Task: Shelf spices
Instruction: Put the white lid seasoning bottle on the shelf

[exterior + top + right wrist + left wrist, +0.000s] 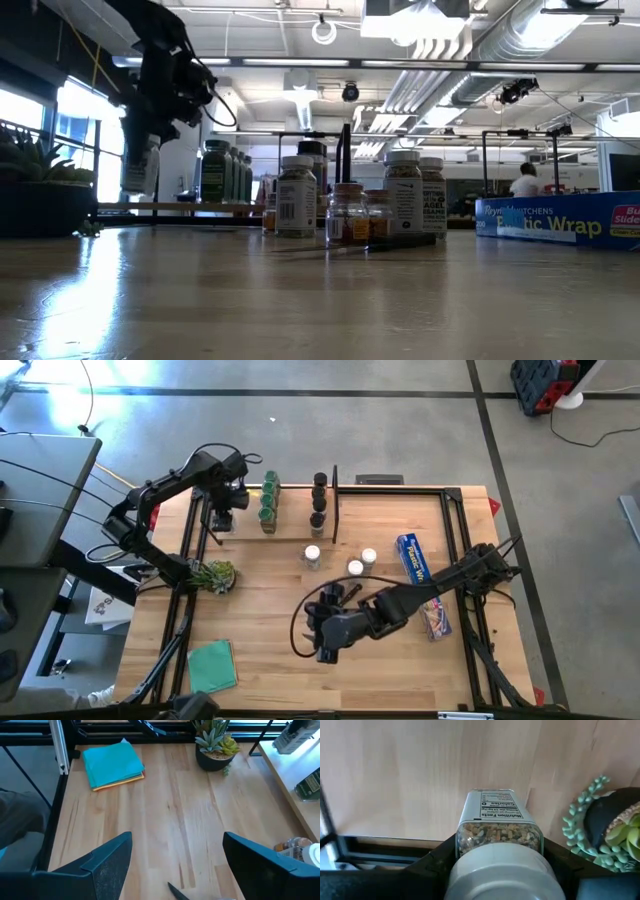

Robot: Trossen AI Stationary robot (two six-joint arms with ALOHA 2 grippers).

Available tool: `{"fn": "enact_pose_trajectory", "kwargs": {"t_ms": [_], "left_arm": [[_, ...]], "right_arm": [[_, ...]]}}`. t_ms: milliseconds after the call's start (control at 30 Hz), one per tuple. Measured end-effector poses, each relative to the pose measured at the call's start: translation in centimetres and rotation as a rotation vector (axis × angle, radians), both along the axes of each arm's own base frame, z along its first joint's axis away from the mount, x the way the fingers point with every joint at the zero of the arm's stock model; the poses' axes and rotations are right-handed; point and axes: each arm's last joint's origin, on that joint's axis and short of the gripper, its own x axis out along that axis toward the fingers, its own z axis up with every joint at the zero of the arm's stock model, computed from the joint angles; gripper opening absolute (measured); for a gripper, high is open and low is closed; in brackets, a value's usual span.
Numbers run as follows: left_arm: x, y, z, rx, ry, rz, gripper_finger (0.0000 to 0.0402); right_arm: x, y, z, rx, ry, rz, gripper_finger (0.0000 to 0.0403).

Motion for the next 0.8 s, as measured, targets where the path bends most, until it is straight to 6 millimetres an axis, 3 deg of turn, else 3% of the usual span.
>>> {"fn": "enact_pose_trajectory", "kwargs": {"t_ms": [233,800], "left_arm": [[-0.5,-0.8,-1.5,-0.03,0.02,-0.014,0.0187],[-0.8,-1.1,-0.4,0.082,-0.002,-0.024,0.0194]], "right_arm": [[0.0,0.0,0.0,0.0,-0.001,0.001,0.0306],[0.1,-0.1,0.0,0.015,-0.006,-0.013,0.0306]]}}
